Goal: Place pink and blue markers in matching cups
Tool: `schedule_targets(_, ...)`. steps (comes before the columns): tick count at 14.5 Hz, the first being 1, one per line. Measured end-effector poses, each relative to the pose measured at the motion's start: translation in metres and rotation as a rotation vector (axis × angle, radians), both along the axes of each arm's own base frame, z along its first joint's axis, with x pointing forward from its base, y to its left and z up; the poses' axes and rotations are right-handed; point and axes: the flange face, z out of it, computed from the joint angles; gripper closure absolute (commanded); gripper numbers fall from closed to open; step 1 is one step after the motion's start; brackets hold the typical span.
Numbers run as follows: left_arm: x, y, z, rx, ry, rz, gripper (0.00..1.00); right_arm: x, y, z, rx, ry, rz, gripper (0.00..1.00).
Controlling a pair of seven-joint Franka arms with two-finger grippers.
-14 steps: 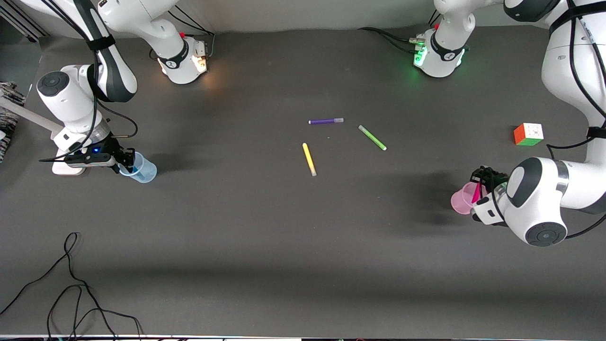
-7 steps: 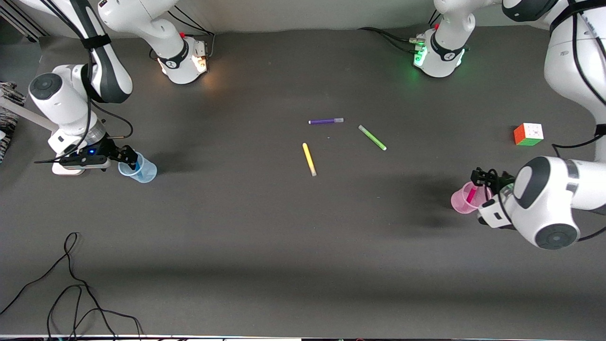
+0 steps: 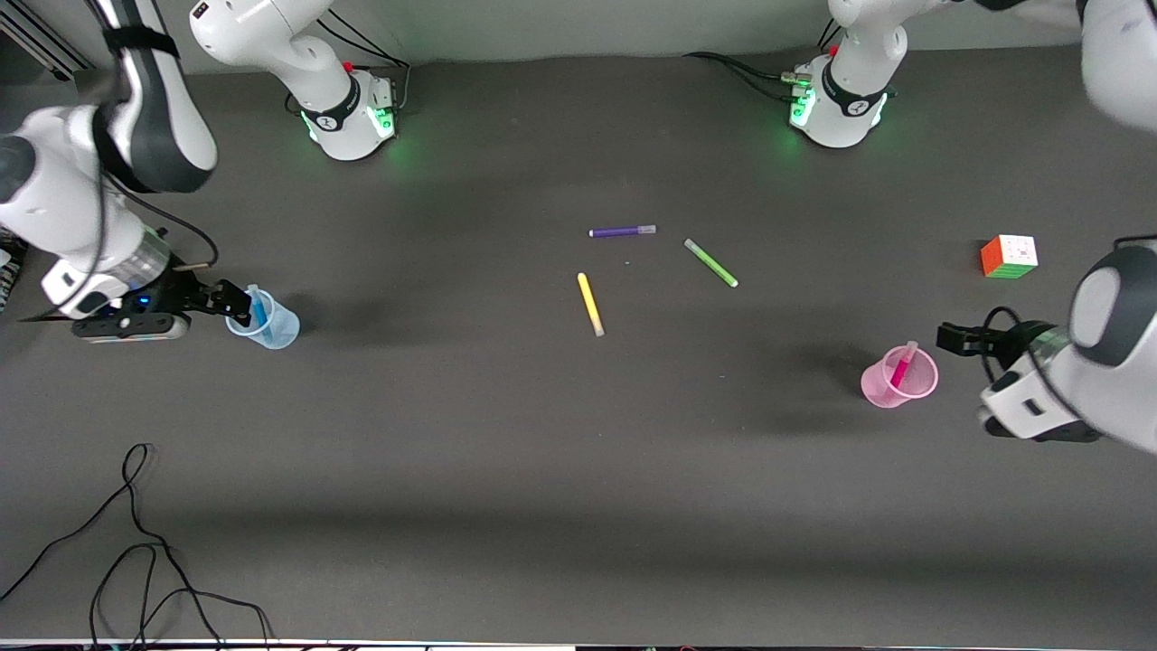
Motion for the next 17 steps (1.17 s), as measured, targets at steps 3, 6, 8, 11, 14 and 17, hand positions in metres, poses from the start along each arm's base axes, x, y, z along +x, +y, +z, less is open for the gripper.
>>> schedule_targets(3, -0.017, 0.0, 0.047, -0.048, -0.164, 0.032, 0.0, 0.015, 0.016, 0.056, 0.019, 0.019, -0.017, 0.0)
schedule_targets(6, -0.042, 0.004, 0.069, -0.044, -0.264, 0.057, 0.0, 0.024, 0.021, 0.088, 0.017, -0.018, -0.018, 0.0)
schedule_targets(8, -0.053, -0.001, 0.077, -0.06, -0.297, 0.067, 0.0, 0.024, 0.022, 0.112, 0.013, -0.002, -0.018, 0.0)
schedule_targets(11, -0.062, -0.004, 0.098, -0.07, -0.337, 0.089, 0.0, 0.02, 0.025, 0.15, 0.012, 0.011, -0.013, 0.0)
schedule_targets(14, -0.072, -0.02, 0.12, -0.058, -0.374, 0.074, 0.0, 0.013, 0.03, 0.172, 0.04, 0.046, -0.017, 0.0)
schedule_targets(17, -0.08, -0.034, 0.133, -0.058, -0.385, 0.055, 0.0, 0.005, 0.04, 0.177, 0.082, 0.099, -0.013, 0.0)
